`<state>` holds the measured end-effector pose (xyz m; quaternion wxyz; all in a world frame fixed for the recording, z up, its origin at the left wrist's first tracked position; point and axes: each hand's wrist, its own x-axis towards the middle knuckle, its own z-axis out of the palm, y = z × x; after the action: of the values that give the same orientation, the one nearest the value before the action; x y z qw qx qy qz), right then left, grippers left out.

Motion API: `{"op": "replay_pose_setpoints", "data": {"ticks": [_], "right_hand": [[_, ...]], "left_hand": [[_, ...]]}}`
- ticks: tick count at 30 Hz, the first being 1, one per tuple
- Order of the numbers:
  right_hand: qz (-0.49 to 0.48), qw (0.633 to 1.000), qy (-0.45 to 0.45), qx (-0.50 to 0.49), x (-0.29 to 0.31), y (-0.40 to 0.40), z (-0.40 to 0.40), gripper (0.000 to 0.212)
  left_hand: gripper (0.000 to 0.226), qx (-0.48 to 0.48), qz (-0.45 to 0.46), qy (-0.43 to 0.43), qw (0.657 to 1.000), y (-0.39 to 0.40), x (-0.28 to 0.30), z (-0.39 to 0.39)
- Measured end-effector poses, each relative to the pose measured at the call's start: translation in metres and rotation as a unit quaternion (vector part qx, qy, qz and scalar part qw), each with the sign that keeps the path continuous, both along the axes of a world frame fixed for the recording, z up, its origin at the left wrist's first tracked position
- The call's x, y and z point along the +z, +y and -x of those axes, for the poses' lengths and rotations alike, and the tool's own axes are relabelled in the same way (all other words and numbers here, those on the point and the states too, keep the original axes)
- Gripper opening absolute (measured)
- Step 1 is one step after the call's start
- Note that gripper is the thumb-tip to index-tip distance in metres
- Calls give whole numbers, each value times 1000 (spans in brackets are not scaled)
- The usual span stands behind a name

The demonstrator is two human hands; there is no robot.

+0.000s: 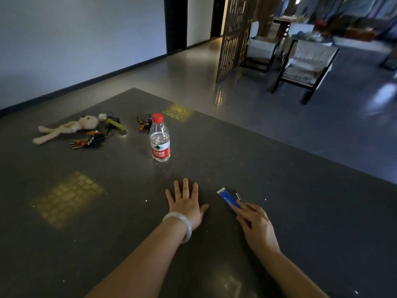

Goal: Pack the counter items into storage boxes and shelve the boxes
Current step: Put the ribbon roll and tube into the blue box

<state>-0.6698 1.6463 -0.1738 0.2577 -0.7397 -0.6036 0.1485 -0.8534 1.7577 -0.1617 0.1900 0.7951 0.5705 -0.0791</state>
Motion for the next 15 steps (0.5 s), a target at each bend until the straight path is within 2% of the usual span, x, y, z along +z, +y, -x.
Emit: {"op": "replay_pose_setpoints", "data": {"ticks": [2,5,8,12,15], "right_hand": [[4,1000,-4,7,2,-18,4,38],[14,1000,3,14,8,-32,7,42],[20,999,2,27,15,-35,6,42],[0,997,76,-9,21,-45,1,40],[8,996,62,-68,20,-53,-7,33]], "left_hand": [[76,-45,-29,-42,998,-15,1,-5],[78,-164,-61,-126,976,-41,-3,-18],[75,-243,-48,-88,965,-56,-5,-31],[60,-230,-43,-69,970,-62,-3,-32],[52,-212,-65,-70,973,-62,-2,-26]]}}
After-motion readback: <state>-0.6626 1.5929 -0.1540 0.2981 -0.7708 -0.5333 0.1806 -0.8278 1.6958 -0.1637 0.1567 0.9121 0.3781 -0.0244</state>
